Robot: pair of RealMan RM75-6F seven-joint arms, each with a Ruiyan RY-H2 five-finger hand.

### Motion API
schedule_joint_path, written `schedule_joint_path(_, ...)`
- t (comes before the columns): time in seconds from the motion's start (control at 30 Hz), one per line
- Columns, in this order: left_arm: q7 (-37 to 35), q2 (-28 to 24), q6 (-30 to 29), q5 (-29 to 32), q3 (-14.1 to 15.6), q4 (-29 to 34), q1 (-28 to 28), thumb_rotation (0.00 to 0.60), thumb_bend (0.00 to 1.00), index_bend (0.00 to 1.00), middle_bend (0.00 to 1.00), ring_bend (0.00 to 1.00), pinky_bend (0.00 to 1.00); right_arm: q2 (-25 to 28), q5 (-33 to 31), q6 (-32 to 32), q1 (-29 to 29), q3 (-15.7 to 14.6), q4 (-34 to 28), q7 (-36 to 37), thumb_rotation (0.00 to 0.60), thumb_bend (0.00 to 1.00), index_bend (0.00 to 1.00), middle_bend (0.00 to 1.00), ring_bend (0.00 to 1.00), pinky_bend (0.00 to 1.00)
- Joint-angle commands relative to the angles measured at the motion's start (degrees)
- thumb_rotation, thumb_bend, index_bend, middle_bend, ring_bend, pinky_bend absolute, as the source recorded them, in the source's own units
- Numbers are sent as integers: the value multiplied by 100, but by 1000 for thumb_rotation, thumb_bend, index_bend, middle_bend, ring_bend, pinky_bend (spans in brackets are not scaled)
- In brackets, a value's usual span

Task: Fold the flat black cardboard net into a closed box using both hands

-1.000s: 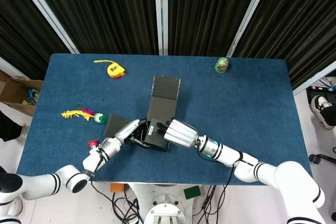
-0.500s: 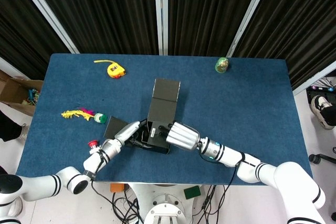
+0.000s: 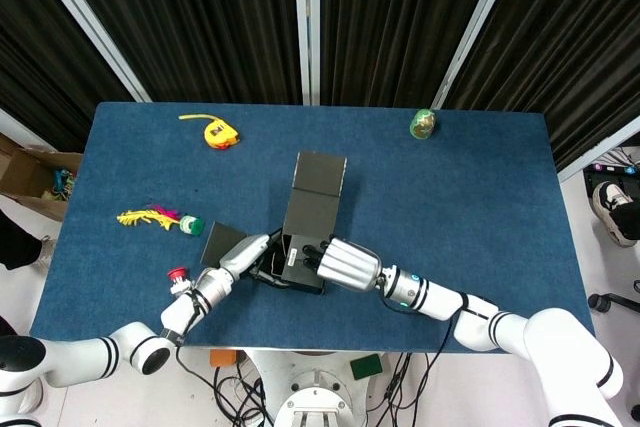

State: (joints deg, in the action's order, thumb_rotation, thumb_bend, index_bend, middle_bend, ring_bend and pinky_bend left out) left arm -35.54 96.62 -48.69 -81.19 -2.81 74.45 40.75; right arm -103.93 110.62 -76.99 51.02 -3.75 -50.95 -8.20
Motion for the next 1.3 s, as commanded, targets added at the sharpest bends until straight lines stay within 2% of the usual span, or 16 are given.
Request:
schedule_joint_path(0.03,6,6,3,2,-9,8,-5,420,1,97,200,482,804,21,0,21,-9,-16,-23,-32,600,176,569,444,797,1000)
schedule_joint_path(0.53,57,45,12,-72,-1,-21,-25,354,0,69,185,480,803,108,-34,175,-24,-56,-236,-147,600,176,554,442,797,1000)
schedule_joint_path(1.3,88,55,-41,-142,13,-13,-69,328,0,43,153,480,803,34,-34,397,37,-69,-322,-250,600,176,537,439,796,1000)
